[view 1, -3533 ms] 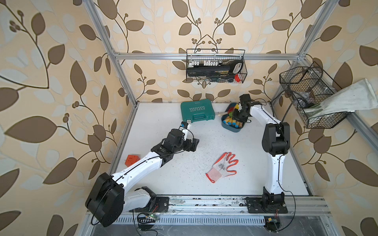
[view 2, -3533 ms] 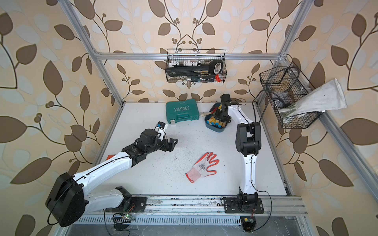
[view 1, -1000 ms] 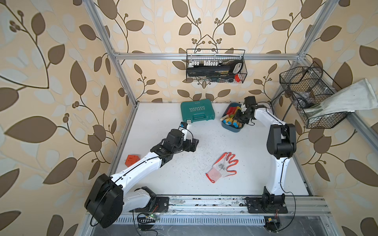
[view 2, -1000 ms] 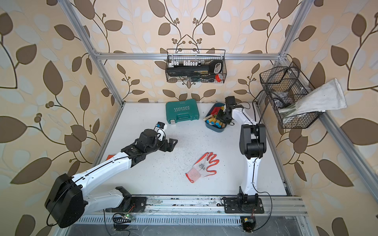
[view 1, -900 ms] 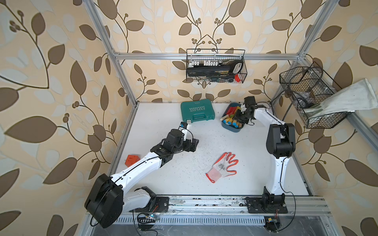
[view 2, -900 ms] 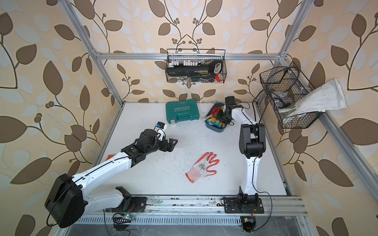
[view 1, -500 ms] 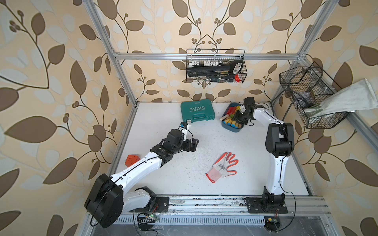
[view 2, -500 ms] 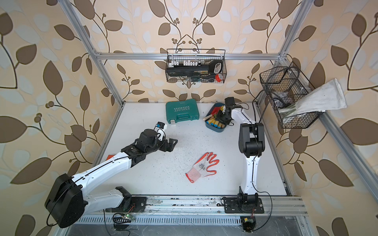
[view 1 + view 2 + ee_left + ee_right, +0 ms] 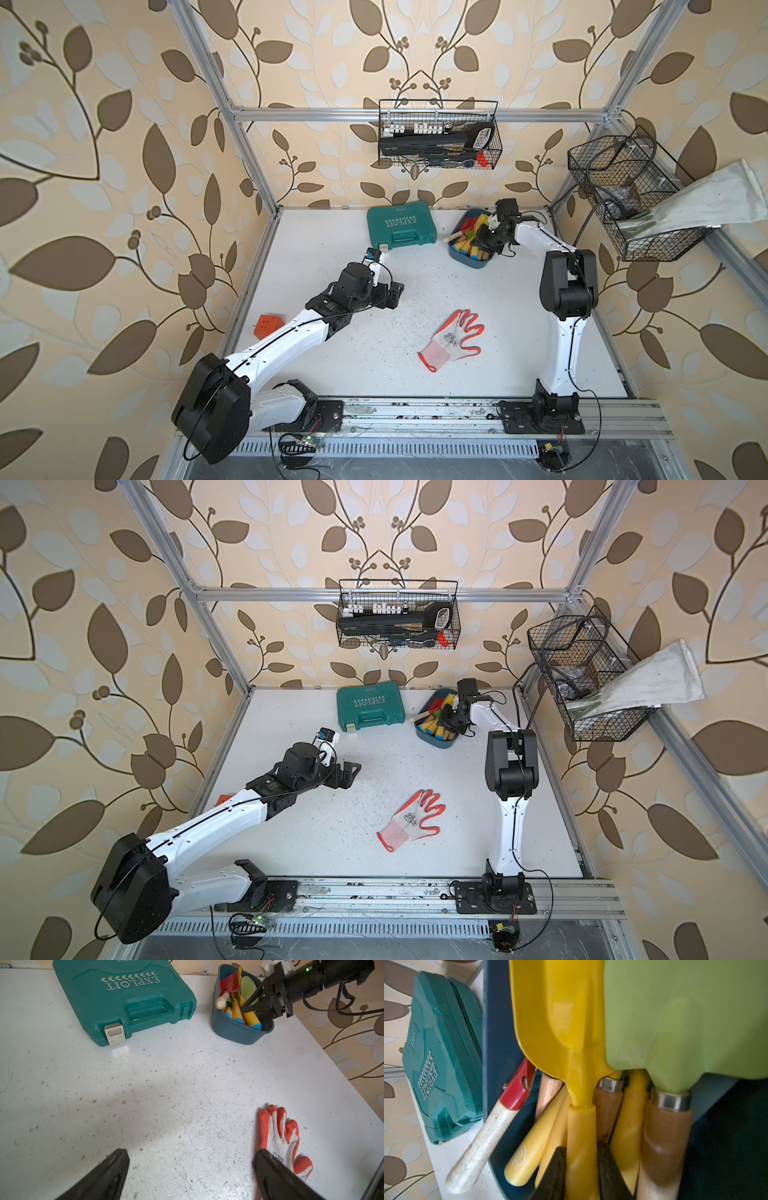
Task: Take the shovel out of the storage box
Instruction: Pick up the shovel from the storage box.
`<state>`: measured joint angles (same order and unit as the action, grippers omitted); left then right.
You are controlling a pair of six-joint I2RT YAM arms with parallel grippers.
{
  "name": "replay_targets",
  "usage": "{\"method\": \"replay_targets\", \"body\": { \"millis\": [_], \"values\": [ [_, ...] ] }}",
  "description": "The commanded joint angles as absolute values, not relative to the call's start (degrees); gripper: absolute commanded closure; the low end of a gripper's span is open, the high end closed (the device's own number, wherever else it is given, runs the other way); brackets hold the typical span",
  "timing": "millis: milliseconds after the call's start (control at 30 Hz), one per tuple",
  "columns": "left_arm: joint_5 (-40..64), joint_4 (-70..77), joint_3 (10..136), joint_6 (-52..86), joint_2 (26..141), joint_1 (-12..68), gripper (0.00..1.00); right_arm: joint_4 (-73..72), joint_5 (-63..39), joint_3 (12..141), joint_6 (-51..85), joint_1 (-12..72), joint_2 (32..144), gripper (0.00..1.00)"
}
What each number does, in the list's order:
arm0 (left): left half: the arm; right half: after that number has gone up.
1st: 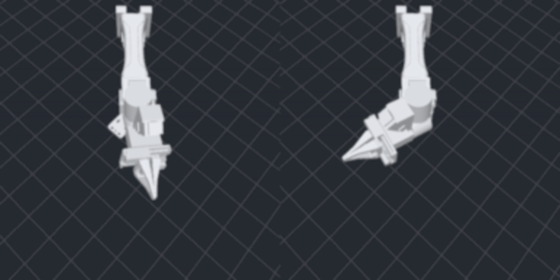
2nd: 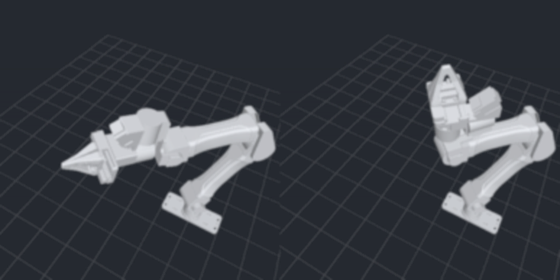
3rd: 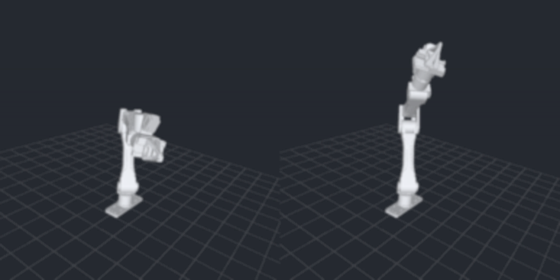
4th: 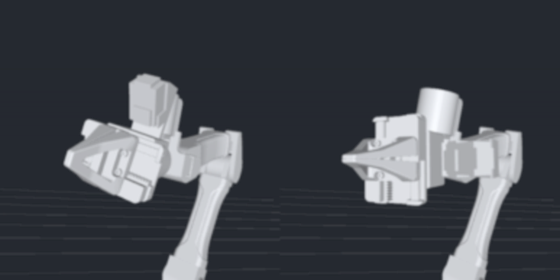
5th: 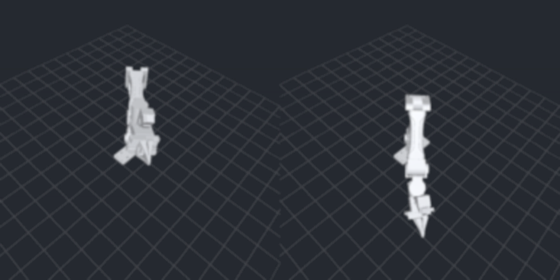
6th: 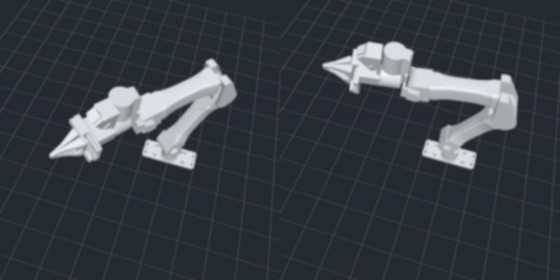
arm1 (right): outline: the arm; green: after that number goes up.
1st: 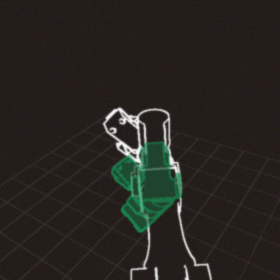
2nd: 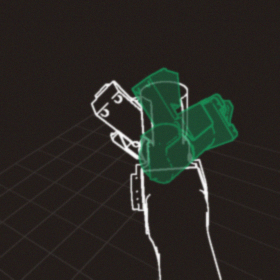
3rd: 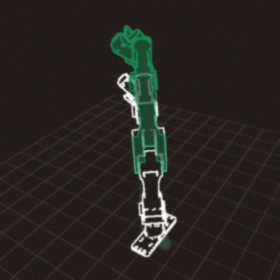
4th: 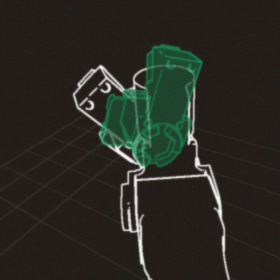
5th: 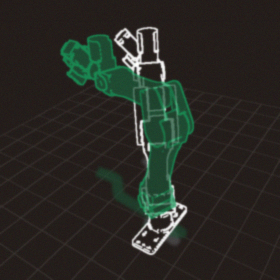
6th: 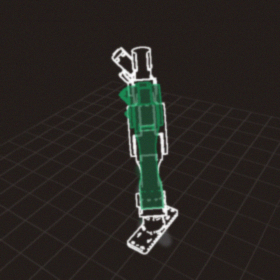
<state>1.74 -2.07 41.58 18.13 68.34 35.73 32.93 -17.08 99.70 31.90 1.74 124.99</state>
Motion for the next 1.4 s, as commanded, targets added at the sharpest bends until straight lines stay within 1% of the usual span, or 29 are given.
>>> {"method": "replay_targets", "body": {
  "millis": [0, 267, 600, 833, 1033, 1233, 1367],
  "values": [
    [1.88, -1.32, 43.68, 18.46, 67.75, 36.12, 0.01, 31.37, -17.84, 97.69, 31.83, 2.02, 120.73, 0.85],
    [2.36, -1.41, 43.77, 18.61, 67.76, 36.12, 0.01, 29.88, -14.33, 94.12, 32.50, 1.93, 114.98, 0.86],
    [2.31, -1.67, 43.68, 18.45, 67.24, 36.12, 0.01, 24.05, -19.13, 90.74, 33.44, 1.67, 111.15, 0.86],
    [4.08, -1.41, 43.70, 19.32, 65.71, 36.12, 0.01, 23.07, -17.97, 84.94, 31.64, 3.37, 103.58, 0.86],
    [8.69, -2.90, 44.58, 21.65, 61.34, 36.12, 0.01, 21.84, -12.84, 74.19, 28.21, 9.48, 91.86, 0.86],
    [10.45, -6.59, 45.02, 24.32, 54.26, 36.12, 0.02, 21.16, -5.57, 64.89, 26.85, 19.77, 80.58, 0.84],
    [13.60, -4.76, 44.22, 23.81, 54.71, 36.12, 0.03, 18.10, -6.08, 60.26, 26.06, 26.42, 76.13, 0.84]
  ]
}}
